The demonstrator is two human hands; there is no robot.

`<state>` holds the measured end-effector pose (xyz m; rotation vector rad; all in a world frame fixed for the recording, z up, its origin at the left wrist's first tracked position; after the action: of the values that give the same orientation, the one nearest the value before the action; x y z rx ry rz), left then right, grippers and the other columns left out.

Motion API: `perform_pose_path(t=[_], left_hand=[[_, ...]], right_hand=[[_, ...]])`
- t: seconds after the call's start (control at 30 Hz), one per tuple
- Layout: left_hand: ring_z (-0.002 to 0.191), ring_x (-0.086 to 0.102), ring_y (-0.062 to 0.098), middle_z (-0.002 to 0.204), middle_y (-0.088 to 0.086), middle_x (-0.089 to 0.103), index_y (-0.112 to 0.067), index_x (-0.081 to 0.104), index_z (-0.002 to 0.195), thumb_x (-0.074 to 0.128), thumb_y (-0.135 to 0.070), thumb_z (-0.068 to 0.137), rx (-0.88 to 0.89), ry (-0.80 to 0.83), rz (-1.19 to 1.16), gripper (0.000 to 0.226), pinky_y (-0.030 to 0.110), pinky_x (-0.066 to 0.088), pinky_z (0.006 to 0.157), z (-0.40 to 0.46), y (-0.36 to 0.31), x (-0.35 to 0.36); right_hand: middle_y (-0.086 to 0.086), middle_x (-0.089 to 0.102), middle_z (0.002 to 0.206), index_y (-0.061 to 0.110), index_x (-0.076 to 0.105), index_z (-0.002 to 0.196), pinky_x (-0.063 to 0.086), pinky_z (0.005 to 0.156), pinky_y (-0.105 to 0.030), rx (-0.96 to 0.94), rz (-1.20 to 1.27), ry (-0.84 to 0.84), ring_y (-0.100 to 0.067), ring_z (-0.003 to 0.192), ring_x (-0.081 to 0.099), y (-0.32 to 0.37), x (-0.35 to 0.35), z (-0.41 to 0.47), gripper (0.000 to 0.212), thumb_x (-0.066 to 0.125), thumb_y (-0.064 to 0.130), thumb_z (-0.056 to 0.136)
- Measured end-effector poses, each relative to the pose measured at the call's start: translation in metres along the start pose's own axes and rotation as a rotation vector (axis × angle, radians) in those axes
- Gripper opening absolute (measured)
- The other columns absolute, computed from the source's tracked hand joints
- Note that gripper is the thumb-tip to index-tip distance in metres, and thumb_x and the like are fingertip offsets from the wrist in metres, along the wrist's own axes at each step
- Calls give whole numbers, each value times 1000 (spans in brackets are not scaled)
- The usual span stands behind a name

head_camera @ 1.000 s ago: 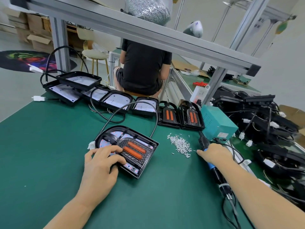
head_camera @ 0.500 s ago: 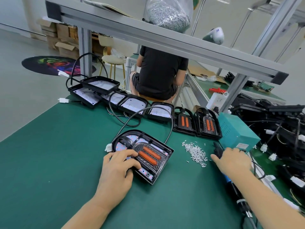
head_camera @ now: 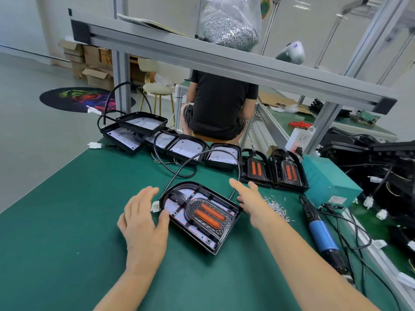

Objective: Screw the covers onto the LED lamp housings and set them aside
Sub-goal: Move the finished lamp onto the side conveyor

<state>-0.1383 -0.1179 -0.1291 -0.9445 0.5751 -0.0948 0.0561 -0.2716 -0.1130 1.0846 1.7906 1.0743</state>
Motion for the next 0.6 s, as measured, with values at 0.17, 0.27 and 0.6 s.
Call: perform_pose_path(t=[0.17, 0.27, 0.6], left_hand=[[145, 2, 17, 157, 2, 18, -19, 5, 151, 52, -67, 79, -224, 274, 201, 98, 43, -1, 115, 5, 5, 12], [146, 2, 17, 158, 1, 17, -21, -4, 150, 44, -80, 72, -209, 354, 334, 110, 45, -2, 116, 4, 7, 17], [145, 6, 12, 156, -6, 18, -19, 12, 150, 29, -81, 77, -103, 393, 497, 97, 44, 0, 117, 1, 11, 21]], right_hand=[[-6, 51, 133, 33, 9, 154, 32, 114, -48, 9, -14, 92, -22, 114, 50, 7, 3, 0, 141, 83, 69, 39], [-7, 44, 147, 30, 10, 155, 24, 117, -47, 6, -65, 192, -24, 131, 44, 9, 7, 0, 160, 89, 65, 20], [-5, 69, 120, 21, 55, 130, 44, 106, -43, -39, -274, 429, -25, 115, 63, 4, 16, -8, 58, 80, 27, 78]])
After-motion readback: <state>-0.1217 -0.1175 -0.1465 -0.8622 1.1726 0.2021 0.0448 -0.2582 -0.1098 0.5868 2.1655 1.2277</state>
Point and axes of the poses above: each hand's wrist, its own z-axis towards the middle knuckle, its own x-axis out of the palm, y = z × x, the point moved 2 cm from there along z, towards the middle knuckle
